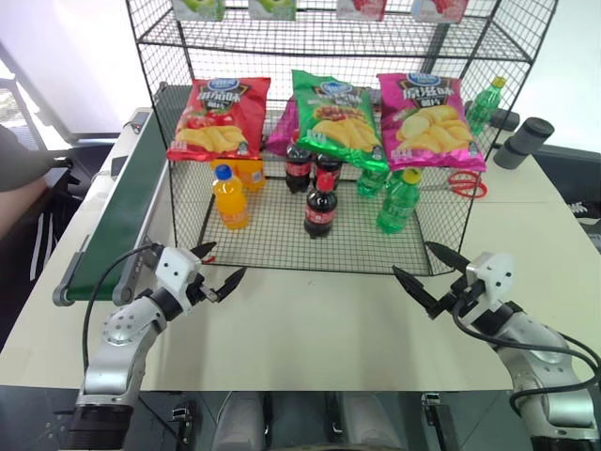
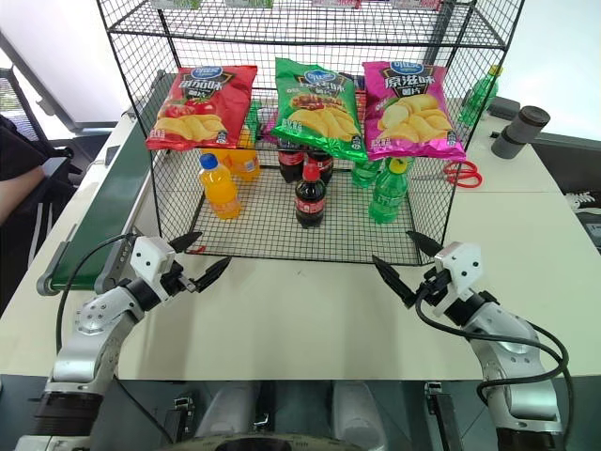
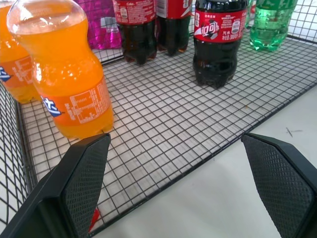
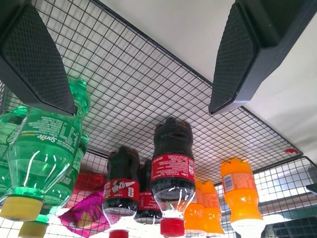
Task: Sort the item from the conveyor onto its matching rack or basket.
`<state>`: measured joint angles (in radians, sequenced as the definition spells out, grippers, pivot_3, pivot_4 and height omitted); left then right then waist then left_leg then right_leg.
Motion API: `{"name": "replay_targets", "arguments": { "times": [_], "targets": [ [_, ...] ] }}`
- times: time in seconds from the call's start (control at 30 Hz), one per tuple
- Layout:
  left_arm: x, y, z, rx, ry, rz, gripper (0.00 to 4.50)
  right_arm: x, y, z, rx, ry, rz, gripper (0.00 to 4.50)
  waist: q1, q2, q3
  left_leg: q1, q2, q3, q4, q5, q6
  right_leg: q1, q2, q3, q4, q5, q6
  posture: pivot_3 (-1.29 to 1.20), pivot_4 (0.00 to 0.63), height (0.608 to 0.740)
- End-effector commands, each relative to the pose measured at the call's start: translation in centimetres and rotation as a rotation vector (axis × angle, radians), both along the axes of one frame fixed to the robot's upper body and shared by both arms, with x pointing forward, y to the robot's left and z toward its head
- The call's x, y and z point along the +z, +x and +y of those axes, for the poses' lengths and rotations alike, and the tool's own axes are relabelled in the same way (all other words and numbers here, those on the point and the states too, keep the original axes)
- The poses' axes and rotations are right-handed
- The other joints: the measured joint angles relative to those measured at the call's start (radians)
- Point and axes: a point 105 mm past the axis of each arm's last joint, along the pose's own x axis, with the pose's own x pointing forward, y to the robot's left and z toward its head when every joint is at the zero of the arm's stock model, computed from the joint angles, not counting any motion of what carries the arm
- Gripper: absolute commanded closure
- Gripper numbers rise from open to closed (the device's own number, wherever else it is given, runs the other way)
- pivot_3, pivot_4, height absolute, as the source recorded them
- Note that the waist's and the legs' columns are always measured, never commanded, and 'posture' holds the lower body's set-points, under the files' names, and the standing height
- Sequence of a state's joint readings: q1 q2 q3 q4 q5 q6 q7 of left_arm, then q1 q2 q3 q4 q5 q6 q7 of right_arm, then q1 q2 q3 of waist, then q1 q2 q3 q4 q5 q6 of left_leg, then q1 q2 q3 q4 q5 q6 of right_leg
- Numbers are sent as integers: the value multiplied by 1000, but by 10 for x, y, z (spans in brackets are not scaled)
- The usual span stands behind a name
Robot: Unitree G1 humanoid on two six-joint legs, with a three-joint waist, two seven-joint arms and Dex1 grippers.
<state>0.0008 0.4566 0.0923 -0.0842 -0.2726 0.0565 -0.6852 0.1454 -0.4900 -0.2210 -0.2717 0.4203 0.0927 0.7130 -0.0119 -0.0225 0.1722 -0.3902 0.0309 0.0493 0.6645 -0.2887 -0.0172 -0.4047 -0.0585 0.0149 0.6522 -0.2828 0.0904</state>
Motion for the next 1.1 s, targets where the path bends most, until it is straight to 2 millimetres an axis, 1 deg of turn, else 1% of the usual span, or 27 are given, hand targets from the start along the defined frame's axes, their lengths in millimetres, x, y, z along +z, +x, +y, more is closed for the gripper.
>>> {"name": "replay_targets", "arguments": {
  "times": [0.03, 0.1, 0.2, 0.33, 0.47, 0.53, 0.6, 0.67, 0.77, 0.87, 1.1],
  "targets": [
    [16, -2, 1, -17, 13, -50, 0, 14, -1, 3, 26, -23, -58, 73, 0, 0, 0, 0, 0, 0, 0, 0, 0, 0, 0, 0, 0, 0, 0, 0, 150, 740],
    [18, 0, 4, -15, 12, -51, 0, 16, 1, 4, 21, -17, -66, 73, 0, 0, 0, 0, 0, 0, 0, 0, 0, 0, 0, 0, 0, 0, 0, 0, 150, 740],
    [13, -1, 6, -19, 18, -32, 0, 11, -2, 7, 26, -17, -55, 73, 0, 0, 0, 0, 0, 0, 0, 0, 0, 0, 0, 0, 0, 0, 0, 0, 150, 740],
    [13, 1, 8, -5, -4, -27, 0, 10, -1, 13, 47, -30, -55, 73, 0, 0, 0, 0, 0, 0, 0, 0, 0, 0, 0, 0, 0, 0, 0, 0, 150, 740],
    [17, 8, 4, -2, -17, -48, 0, 18, 7, 15, 56, -12, -80, 73, -1, 0, 0, 0, 0, 0, 0, 0, 0, 0, 0, 0, 0, 0, 0, 0, 150, 740],
    [15, 11, 11, 21, -17, -52, 0, 16, 13, 18, 43, 27, -79, 73, 0, 0, 0, 0, 0, 0, 1, 0, 0, 0, 1, 0, 1, 0, 0, 0, 150, 740],
    [13, 8, 9, 19, -5, -51, 0, 12, 11, 23, 83, -4, -66, 73, -1, 0, 0, 0, 0, 0, 1, 0, 0, 0, 2, 0, 1, 0, 0, 0, 150, 740],
    [15, 8, 6, 10, -17, -53, 0, 14, 11, 27, 97, -1, -68, 73, 0, 0, 0, 0, 1, 0, 1, 0, 0, 0, 2, 0, 1, 0, 0, 0, 150, 740],
    [13, 6, 8, 11, -11, -47, 0, 11, 12, 28, 89, 7, -63, 73, 0, 0, 0, 0, 0, 0, 1, 0, 0, 0, 1, 0, 1, 0, 0, 0, 150, 740],
    [14, 5, 7, -1, -5, -44, 0, 14, 11, 32, 101, 9, -66, 73, 0, 0, 0, 0, 0, 0, 1, 0, 0, 0, 1, 0, 1, 0, 0, 0, 150, 740],
    [14, 7, 9, -7, 17, -37, 0, 12, 13, 29, 88, -11, -72, 73, 0, 0, -1, 0, 0, 0, 1, 0, 0, 0, 1, 0, 1, 0, 0, 0, 150, 740]
  ]
}}
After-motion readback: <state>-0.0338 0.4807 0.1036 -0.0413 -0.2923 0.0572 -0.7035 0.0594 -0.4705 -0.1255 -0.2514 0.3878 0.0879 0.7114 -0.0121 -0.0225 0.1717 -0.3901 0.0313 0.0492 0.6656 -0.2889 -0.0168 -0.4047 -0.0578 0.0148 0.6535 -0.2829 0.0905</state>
